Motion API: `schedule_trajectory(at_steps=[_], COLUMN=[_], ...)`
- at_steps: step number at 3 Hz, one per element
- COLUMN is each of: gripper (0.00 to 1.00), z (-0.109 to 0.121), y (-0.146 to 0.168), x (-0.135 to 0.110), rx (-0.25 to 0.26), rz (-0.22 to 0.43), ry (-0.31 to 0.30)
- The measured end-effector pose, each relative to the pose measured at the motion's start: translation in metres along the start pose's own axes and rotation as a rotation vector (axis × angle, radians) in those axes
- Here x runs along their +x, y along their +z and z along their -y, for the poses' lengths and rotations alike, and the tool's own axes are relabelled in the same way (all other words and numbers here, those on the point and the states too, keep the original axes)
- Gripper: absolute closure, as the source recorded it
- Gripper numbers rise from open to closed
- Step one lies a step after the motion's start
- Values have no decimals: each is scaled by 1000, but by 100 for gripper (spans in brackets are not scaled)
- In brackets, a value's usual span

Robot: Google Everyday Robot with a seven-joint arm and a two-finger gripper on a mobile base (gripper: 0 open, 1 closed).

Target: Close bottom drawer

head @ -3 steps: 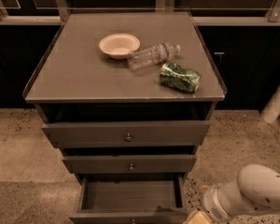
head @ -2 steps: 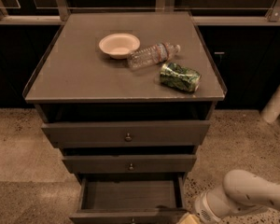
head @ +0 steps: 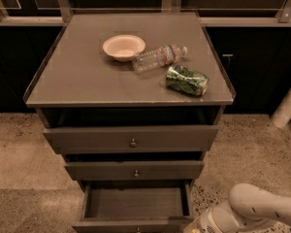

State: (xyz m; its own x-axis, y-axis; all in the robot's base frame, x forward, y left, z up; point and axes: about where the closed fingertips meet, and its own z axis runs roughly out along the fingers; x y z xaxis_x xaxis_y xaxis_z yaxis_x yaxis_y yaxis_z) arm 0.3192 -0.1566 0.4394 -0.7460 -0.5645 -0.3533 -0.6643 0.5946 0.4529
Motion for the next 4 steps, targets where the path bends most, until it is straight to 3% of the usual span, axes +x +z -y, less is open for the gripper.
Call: schedule_trajectory(at_steps=[1,2,3,4], gripper=[83,100,100,100], z=[9,52,112,152], y=[3,20,51,87], x=[0,2,5,13], rx=[-5,-6,6,-10], rz=[25,64,125,132], ry=[21,67,173,265])
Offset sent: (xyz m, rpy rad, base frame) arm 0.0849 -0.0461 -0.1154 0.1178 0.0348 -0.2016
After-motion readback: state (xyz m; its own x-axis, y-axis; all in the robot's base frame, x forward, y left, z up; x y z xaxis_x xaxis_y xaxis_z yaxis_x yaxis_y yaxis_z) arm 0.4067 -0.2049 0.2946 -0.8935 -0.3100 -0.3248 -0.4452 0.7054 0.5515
